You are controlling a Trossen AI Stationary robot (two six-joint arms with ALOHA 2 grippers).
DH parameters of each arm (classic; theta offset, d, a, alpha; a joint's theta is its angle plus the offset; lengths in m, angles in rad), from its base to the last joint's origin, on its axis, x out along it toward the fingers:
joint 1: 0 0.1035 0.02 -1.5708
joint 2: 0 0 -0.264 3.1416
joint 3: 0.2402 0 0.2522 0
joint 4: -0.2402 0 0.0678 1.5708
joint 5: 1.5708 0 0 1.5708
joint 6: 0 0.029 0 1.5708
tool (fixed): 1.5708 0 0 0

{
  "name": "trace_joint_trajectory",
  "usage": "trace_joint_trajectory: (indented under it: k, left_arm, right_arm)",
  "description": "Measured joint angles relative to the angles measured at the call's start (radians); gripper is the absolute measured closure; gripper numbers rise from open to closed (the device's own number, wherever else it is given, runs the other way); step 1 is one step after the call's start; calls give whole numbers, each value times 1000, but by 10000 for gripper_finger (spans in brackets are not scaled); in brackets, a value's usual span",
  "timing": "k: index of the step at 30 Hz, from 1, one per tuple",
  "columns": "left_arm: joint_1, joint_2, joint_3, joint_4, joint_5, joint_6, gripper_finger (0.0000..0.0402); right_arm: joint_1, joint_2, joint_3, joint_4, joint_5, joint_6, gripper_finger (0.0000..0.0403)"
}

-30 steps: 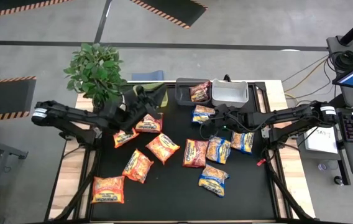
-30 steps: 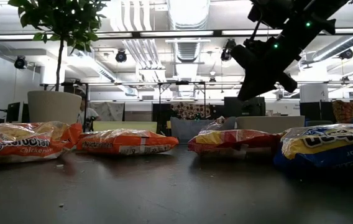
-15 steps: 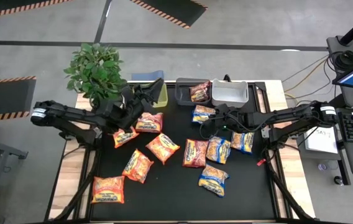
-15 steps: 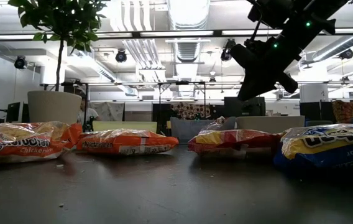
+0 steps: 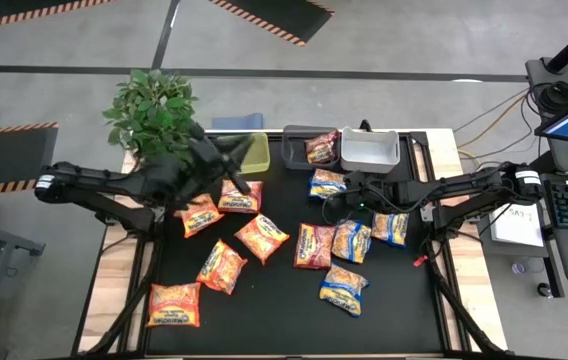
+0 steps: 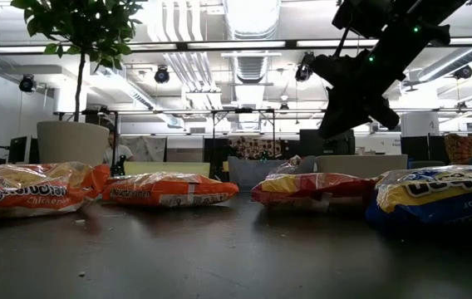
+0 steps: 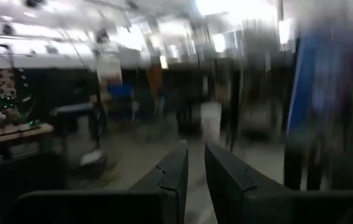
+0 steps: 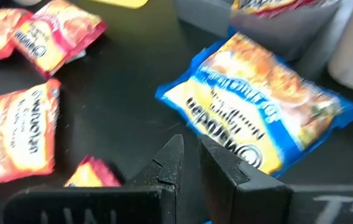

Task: Sort Maruchan noodles
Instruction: Put the blue noodle pack into the white bin

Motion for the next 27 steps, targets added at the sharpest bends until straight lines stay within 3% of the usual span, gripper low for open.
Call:
trace_joint_trajectory:
  k: [2, 5, 8, 11, 15, 19, 27]
  left_arm:
    - [8, -7, 0, -223, 48, 4, 365]
    - [20, 11, 0, -505, 219, -33, 365]
    - [22, 65, -3, -640, 350, -83, 365]
    - [22, 133, -3, -678, 366, -96, 365]
    - [27, 253, -3, -644, 400, -52, 365]
    - [39, 388, -3, -470, 417, 31, 365]
    - [102, 586, -2, -97, 417, 100, 365]
  right_arm:
    - [0, 0, 0, -1, -23, 7, 365]
    - [0, -8, -1, -16, -61, 10, 365]
    - [0, -26, -1, -62, -84, 27, 365]
    - [0, -57, -1, -147, -84, 41, 365]
    - [-1, -99, -5, -265, -46, 64, 365]
    - [-3, -142, -24, -283, 4, 67, 365]
    - [-45, -171, -144, -72, 7, 28, 365]
